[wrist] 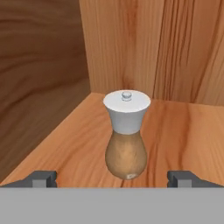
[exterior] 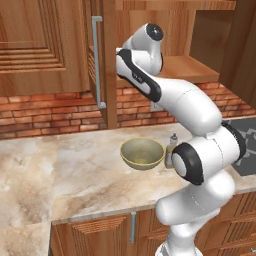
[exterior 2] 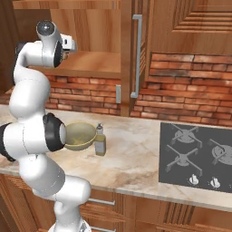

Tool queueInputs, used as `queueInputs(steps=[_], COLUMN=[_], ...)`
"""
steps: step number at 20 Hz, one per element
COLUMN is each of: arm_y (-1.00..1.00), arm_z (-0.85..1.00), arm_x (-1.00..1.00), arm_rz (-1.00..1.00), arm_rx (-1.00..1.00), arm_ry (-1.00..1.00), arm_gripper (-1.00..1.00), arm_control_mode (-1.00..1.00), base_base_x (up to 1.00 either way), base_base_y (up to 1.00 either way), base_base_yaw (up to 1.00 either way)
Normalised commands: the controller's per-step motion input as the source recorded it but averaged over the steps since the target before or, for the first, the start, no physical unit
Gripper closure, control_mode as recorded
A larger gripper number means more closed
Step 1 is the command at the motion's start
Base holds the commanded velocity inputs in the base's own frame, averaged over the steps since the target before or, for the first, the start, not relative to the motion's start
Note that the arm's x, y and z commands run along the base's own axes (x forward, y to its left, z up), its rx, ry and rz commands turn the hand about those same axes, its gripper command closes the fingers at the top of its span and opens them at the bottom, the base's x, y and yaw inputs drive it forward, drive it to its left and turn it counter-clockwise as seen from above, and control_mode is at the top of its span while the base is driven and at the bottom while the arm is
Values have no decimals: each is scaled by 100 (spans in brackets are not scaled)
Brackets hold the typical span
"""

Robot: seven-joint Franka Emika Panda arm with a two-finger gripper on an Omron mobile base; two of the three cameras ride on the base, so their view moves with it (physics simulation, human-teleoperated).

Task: Retrieve the bottle and the shaker from the cabinet and place them next to the mixing bowl on the counter. Then add garlic from the fridge to the mixing bowl.

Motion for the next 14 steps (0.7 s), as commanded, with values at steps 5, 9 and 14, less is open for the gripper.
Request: queueInputs(steps=[5, 9, 14], arm_y=[0, 0, 0], arm_z=[0, -2, -7], arm_x=[34, 7, 0], arm_rz=[0, 0, 0], arm_rx=[0, 0, 0], arm_ry=[3, 5, 4], arm_gripper=[-100, -100, -100], arm_control_mode=[-100, -100, -100], base_base_x=[0, 0, 0], base_base_y=[0, 0, 0], base_base_yaw=[0, 0, 0])
